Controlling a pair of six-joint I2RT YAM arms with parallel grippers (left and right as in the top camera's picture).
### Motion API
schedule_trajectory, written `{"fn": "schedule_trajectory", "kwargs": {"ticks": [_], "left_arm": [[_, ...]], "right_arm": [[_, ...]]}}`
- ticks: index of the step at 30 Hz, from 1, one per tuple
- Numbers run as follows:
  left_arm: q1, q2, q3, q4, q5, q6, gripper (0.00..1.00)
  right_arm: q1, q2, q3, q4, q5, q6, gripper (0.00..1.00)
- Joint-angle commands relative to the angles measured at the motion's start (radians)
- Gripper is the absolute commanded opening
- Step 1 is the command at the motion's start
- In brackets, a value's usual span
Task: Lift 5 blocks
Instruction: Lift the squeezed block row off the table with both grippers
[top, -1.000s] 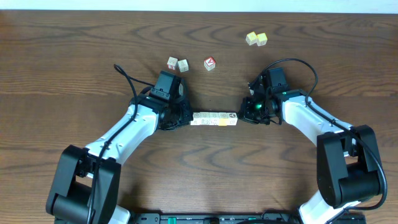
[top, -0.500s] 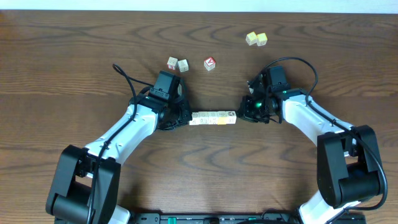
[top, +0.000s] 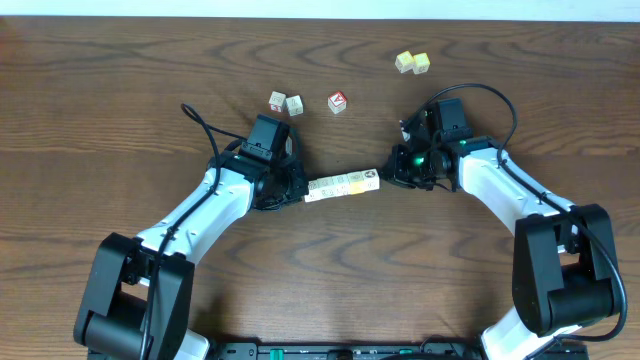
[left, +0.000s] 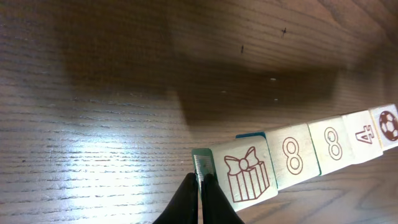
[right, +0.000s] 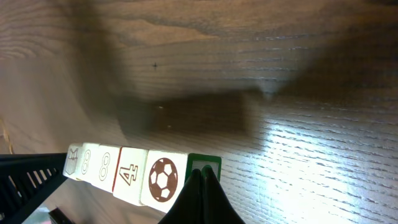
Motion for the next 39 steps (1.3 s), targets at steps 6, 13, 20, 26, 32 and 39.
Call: {"fn": "schedule_trajectory", "kwargs": {"ticks": [6, 13, 20, 26, 32, 39], "left_arm": [[-0.025, -0.058, 0.001, 0.031, 0.117, 0.006, 0.07], [-0.025, -0.093, 0.001, 0.016, 0.116, 0.024, 0.07], [-0.025, -0.096, 0.017, 0.012, 0.119, 0.023, 0.07], [-0.025, -0.126, 0.021, 0.01, 0.139, 0.023, 0.07], [-0.025, -0.182, 0.021, -0.006, 0.139, 0.023, 0.07], [-0.025, -0.221, 0.021, -0.008, 0.139, 0.023, 0.07]], "right_arm": [[0.034, -0.03, 0.026, 0.001, -0.257, 0.011, 0.01], [0.034, -0.052, 0.033, -0.011, -0.262, -0.002, 0.01], [0.034, -0.14, 0.033, -0.055, -0.219, -0.009, 0.01], [0.035, -0.181, 0.033, -0.106, -0.199, -0.032, 0.01], [0.035, -0.181, 0.033, -0.123, -0.2, -0.031, 0.01], [0.035, -0.181, 0.033, -0.134, -0.2, -0.031, 0.01]]}}
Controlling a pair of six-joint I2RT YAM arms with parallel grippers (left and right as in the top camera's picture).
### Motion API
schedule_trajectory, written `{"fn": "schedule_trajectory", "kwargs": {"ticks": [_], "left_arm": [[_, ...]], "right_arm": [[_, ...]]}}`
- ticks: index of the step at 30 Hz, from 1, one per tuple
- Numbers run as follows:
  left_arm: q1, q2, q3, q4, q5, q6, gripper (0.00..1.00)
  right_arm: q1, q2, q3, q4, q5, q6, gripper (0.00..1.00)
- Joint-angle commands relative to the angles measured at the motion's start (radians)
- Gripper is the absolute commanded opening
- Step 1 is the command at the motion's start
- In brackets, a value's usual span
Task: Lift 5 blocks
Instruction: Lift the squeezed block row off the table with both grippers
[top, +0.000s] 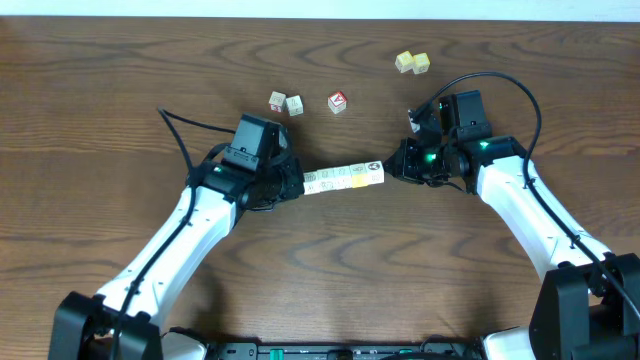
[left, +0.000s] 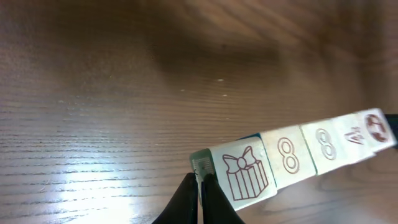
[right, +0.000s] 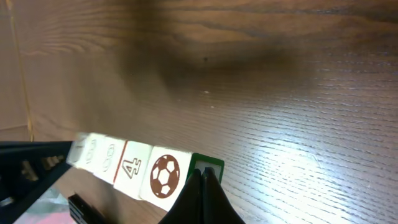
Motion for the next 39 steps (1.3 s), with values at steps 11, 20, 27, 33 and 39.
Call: {"fn": "schedule_trajectory", "kwargs": {"ticks": [11, 20, 27, 33, 39], "left_arm": [[-0.025, -0.026, 0.032, 0.024, 0.136, 0.004, 0.07], [-0.024, -0.029, 0.048, 0.023, 0.143, 0.0, 0.07], [-0.024, -0.03, 0.051, 0.023, 0.146, -0.008, 0.07], [-0.024, -0.031, 0.054, 0.024, 0.162, -0.011, 0.07], [-0.024, -0.031, 0.058, 0.024, 0.161, -0.011, 0.07]], "right_arm": [[0.037, -0.008, 0.006, -0.003, -0.193, -0.011, 0.01], [0.037, -0.052, 0.006, -0.01, -0.164, -0.011, 0.01], [0.037, -0.055, 0.006, -0.026, -0.155, -0.011, 0.01], [0.037, -0.057, 0.006, -0.026, -0.155, -0.004, 0.01], [0.037, -0.057, 0.006, -0.024, -0.155, -0.004, 0.01]]}}
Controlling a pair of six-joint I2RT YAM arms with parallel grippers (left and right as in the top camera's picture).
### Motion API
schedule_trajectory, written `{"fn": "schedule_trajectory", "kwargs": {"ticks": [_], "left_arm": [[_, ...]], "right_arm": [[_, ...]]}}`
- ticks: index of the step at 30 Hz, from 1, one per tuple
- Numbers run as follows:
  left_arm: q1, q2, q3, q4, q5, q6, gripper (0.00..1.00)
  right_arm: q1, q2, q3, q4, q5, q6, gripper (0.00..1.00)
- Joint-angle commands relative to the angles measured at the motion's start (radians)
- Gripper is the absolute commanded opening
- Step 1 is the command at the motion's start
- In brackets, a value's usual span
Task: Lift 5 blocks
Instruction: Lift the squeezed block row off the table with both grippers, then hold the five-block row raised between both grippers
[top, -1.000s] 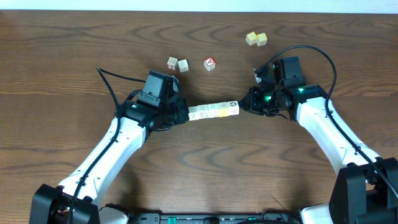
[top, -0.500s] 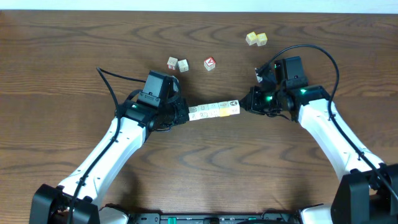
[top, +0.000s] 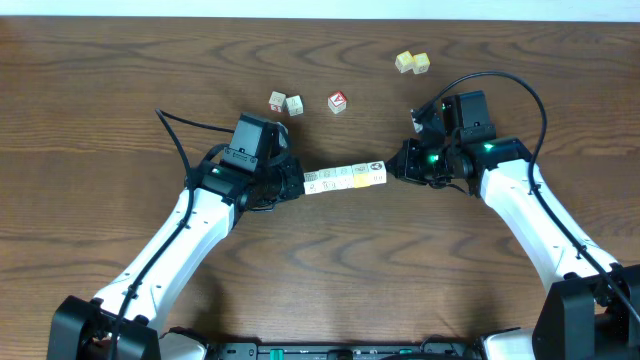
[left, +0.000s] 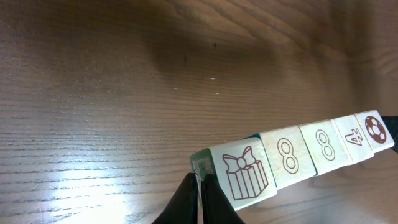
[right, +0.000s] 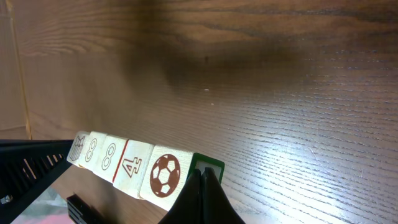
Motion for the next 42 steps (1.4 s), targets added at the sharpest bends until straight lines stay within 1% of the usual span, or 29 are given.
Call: {"fn": "schedule_trajectory", "kwargs": {"ticks": [1, 25, 36, 42], "left_arm": [[-0.023, -0.016, 0.058, 0.029, 0.144, -0.005, 0.07], [-0.023, -0.016, 0.084, 0.013, 0.144, -0.005, 0.07], [-0.023, -0.015, 0.083, 0.009, 0.144, -0.005, 0.07], [-0.023, -0.015, 0.083, 0.009, 0.144, -0.005, 0.07]], "right_arm": [[0.037, -0.021, 0.006, 0.001, -0.171, -0.003, 0.01], [0.037, -0.021, 0.006, 0.002, -0.171, -0.002, 0.01], [0.037, -0.021, 0.006, 0.057, -0.194, 0.042, 0.01], [0.038, -0.021, 0.006, 0.048, -0.193, 0.041, 0.01]]}}
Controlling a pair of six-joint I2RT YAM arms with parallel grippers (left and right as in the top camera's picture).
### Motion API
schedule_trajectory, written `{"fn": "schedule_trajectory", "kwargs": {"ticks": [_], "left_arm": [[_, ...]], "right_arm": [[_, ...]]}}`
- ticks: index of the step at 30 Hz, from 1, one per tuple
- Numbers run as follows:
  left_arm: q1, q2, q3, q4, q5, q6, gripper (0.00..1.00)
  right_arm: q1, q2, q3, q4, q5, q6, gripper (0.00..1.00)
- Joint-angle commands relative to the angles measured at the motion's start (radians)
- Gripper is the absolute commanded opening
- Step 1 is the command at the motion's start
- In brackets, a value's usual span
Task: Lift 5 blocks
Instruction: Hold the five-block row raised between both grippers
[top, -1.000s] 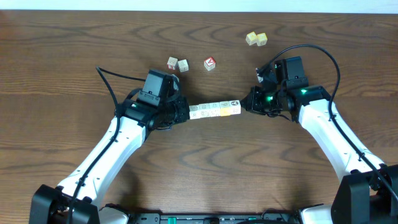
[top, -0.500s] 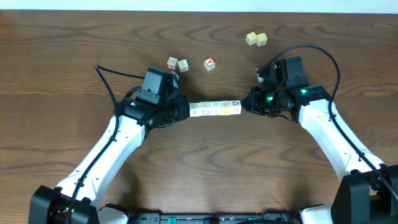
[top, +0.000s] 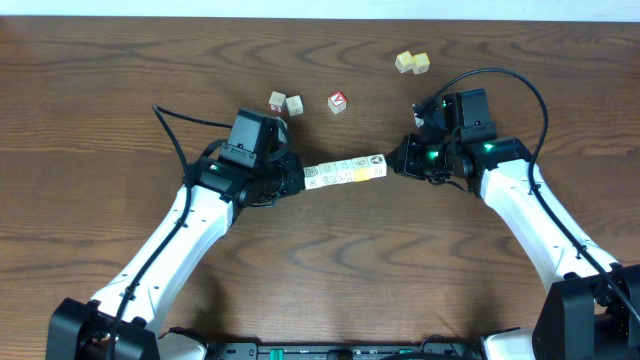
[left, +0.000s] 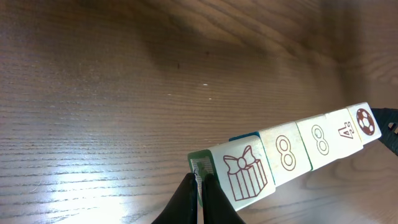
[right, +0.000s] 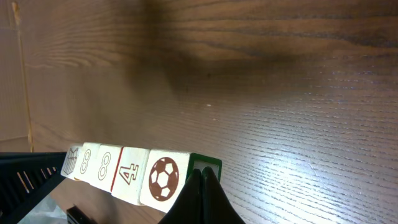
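A row of five wooden blocks (top: 345, 171) hangs above the table, clamped end to end between my two grippers. My left gripper (top: 301, 178) is shut, its tips (left: 199, 179) pressing the end of the gift-box block (left: 246, 177). My right gripper (top: 392, 164) is also shut, its tips (right: 202, 174) pressing the end of the football block (right: 163, 180). Between those two sit two "8" blocks (left: 301, 144) and a "4" block (right: 129, 174). The row's shadow falls on the wood well away from it.
Loose blocks lie at the far side of the table: a pair (top: 285, 102) at the left, a red one (top: 338, 101) in the middle, a yellow pair (top: 412, 62) at the right. Cables trail from both arms.
The clamped row and both grippers have shifted slightly toward the far side and sit a little higher over the table. Both grippers remain shut against the row's ends.
At first the row was squeezed between both shut grippers low by the table, its shadow close under it. Then it stood raised and farther back, and it has stayed clamped while sitting slightly higher at each moment since.
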Motion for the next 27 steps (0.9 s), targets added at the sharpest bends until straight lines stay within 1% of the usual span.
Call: {"fn": "schedule_trajectory", "kwargs": {"ticks": [1, 27], "left_arm": [[-0.028, -0.014, 0.049, 0.028, 0.141, -0.002, 0.07], [-0.028, -0.014, 0.049, 0.028, 0.141, -0.006, 0.08]], "right_arm": [[0.039, -0.021, 0.006, -0.009, -0.207, 0.013, 0.01], [0.039, -0.021, 0.006, -0.02, -0.207, 0.011, 0.01]]}}
